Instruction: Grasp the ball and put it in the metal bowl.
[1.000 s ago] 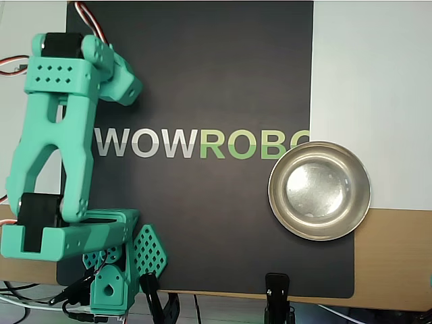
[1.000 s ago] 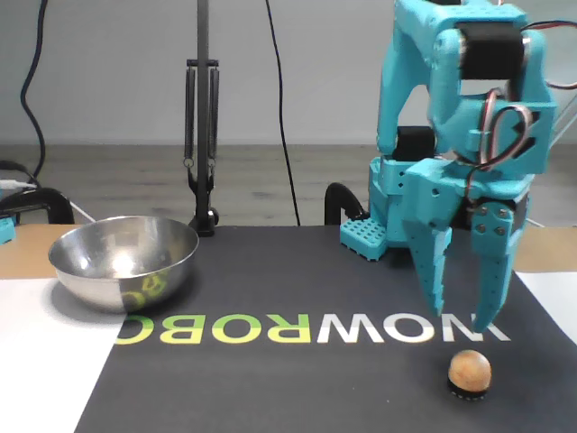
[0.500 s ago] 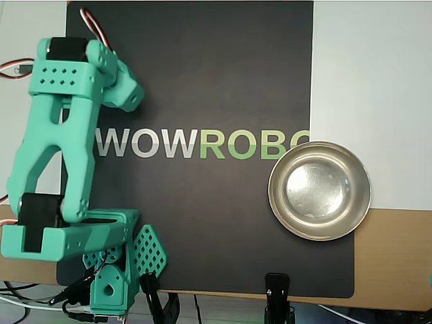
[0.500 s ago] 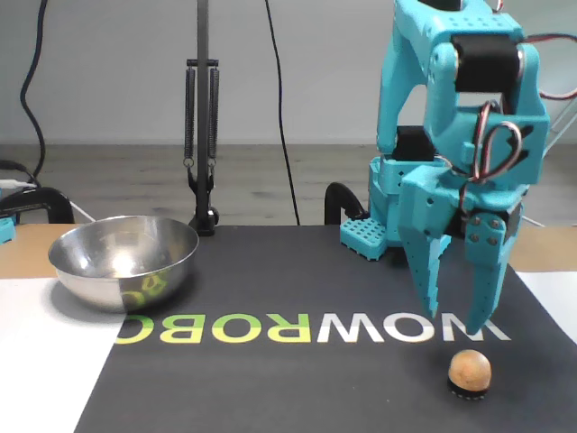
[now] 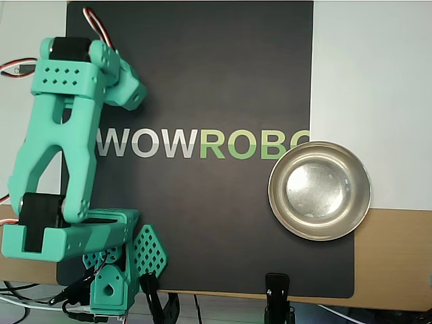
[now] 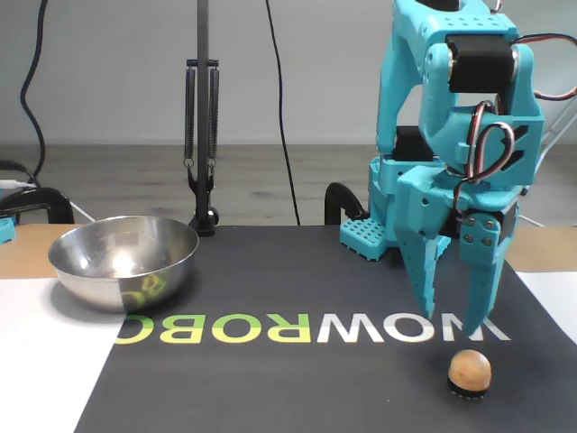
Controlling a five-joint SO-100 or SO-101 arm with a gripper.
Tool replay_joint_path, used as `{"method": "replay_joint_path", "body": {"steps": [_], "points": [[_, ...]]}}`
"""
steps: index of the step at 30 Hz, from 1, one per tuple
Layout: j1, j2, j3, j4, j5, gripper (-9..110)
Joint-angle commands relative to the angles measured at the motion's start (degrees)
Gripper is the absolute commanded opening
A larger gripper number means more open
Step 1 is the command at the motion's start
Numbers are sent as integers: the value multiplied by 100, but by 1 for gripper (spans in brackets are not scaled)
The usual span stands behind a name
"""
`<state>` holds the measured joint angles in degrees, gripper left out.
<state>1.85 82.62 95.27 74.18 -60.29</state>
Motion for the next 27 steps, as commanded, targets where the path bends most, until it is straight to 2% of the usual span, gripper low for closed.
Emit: {"method": "replay_joint_path", "body": {"steps": [1,6,27], "points": [[26,44,-26,-35,-35,45],[26,44,-9,-35,-35,53],[35,-9,-9,-53,-26,52]]}}
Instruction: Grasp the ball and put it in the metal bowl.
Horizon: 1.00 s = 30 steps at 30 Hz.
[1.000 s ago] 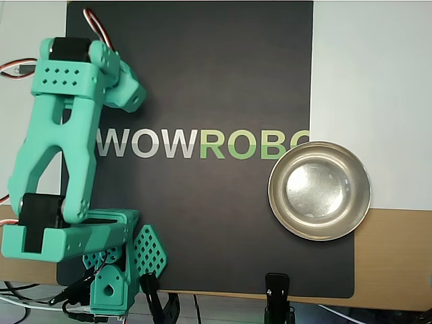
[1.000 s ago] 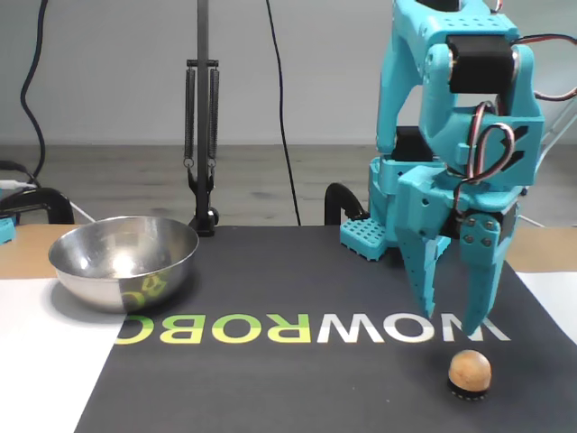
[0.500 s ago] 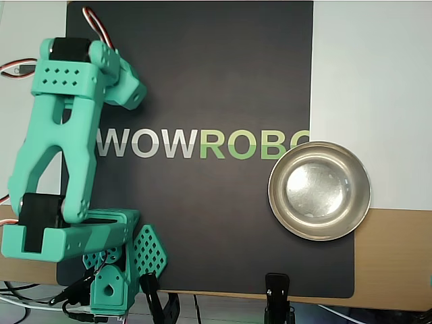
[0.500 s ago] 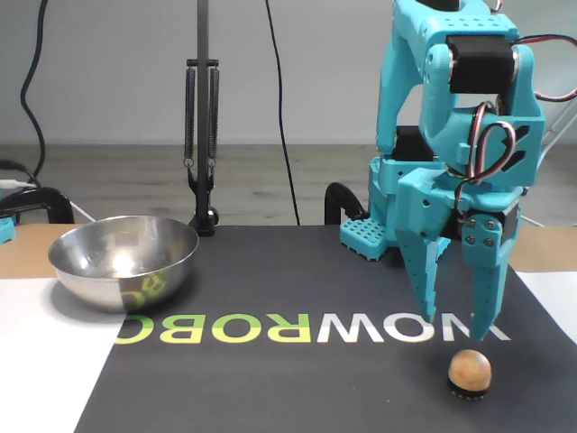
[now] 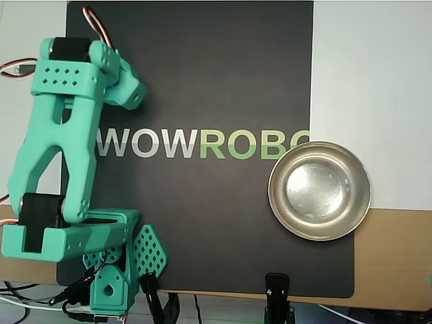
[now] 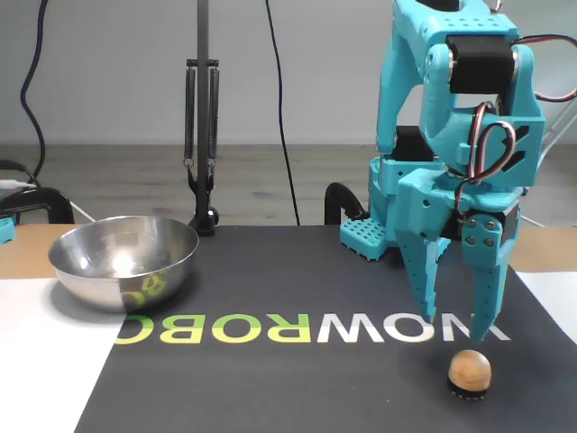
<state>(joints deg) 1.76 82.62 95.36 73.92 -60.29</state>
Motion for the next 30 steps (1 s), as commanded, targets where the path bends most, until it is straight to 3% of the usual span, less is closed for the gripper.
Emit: {"method": "replay_joint_path", "body": {"steps": [1,30], "points": [[53,-62,-26,-26,-26,52],[53,-246,-79,-264,-26,52]]}}
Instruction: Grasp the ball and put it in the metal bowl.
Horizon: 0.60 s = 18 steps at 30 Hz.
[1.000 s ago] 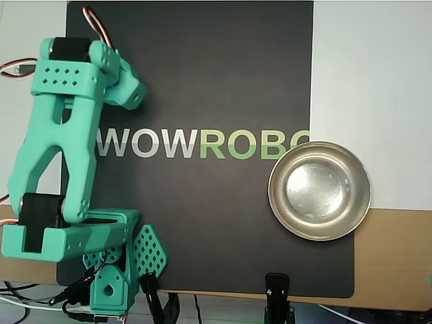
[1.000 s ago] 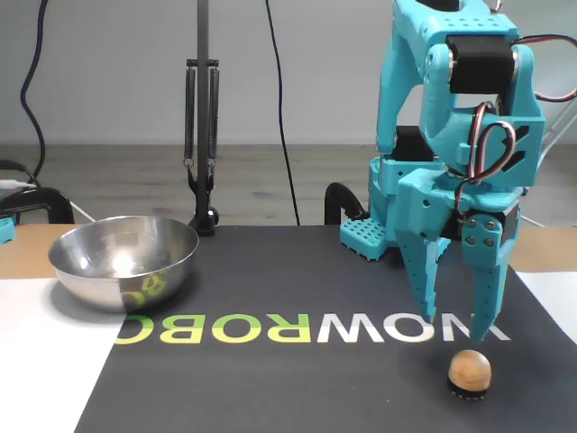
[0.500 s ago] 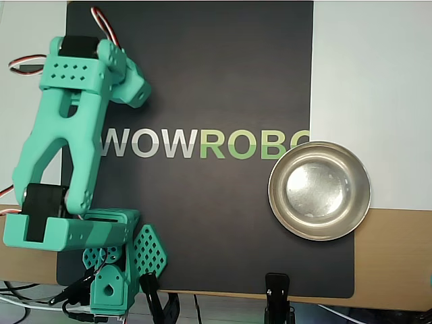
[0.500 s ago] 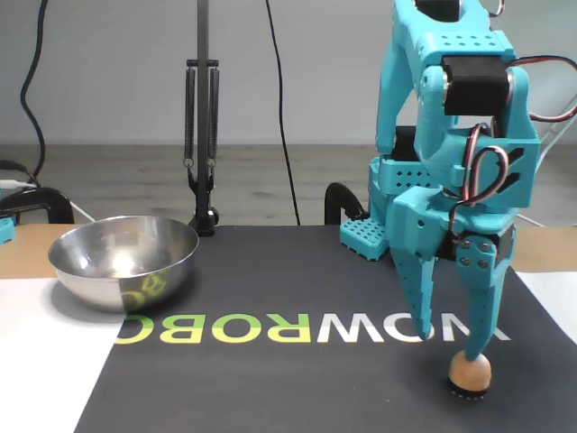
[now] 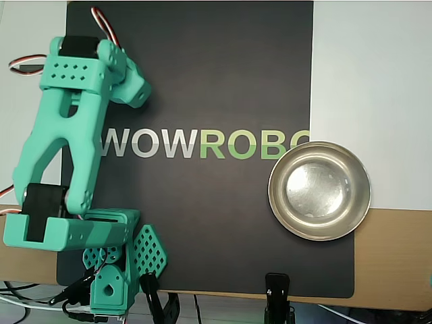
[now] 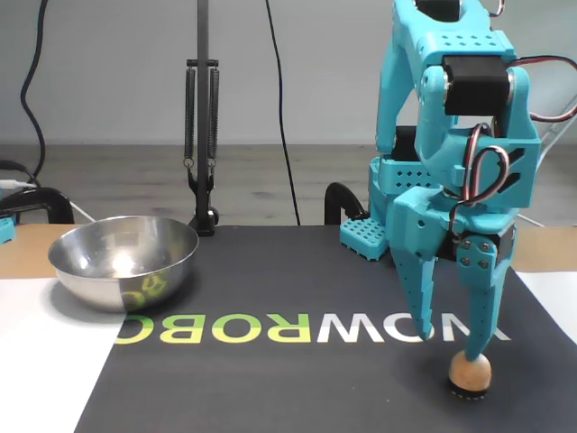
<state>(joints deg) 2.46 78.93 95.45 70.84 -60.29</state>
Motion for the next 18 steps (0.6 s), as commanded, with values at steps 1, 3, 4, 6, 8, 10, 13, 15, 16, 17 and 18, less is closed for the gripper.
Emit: {"method": "replay_joint_path", "body": {"steps": [1,3,4,6,8,10,13,15,16,17,18], "points": [[-18,123,-79,44,-26,52],[35,167,-62,53,-35,52],[62,237,-35,53,-35,52],[88,369,-18,62,-35,52],[97,448,-26,176,-35,52],[70,510,-26,308,-35,52],[35,527,-44,413,-35,52],[0,527,-35,369,-35,52],[-18,501,-35,360,-35,52],[-44,475,-53,360,-18,52],[-44,466,-70,352,0,52]]}}
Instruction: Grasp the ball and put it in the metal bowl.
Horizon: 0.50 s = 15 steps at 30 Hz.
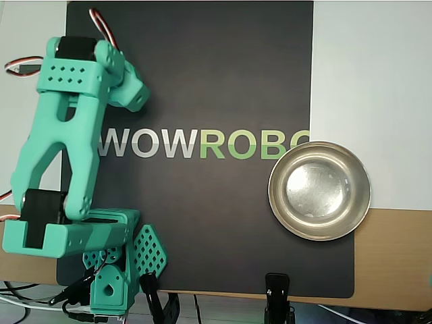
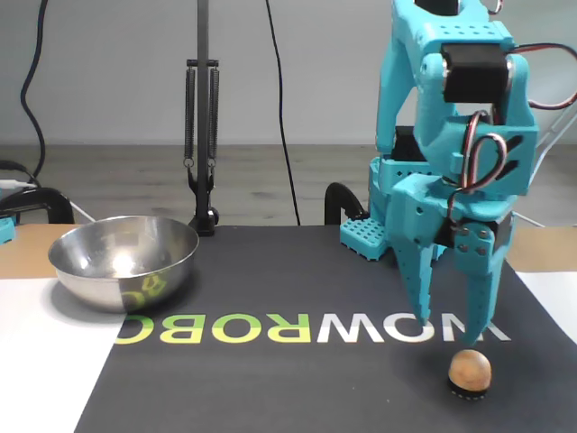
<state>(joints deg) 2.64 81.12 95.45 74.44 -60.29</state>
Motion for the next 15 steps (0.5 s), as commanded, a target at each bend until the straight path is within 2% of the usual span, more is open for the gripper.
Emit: {"method": "replay_joint_path", "body": {"steps": [1,12,15], "points": [[-62,237,-88,-26,0,53],[-158,229,-97,-35,18,54],[-158,185,-97,-35,18,58]]}}
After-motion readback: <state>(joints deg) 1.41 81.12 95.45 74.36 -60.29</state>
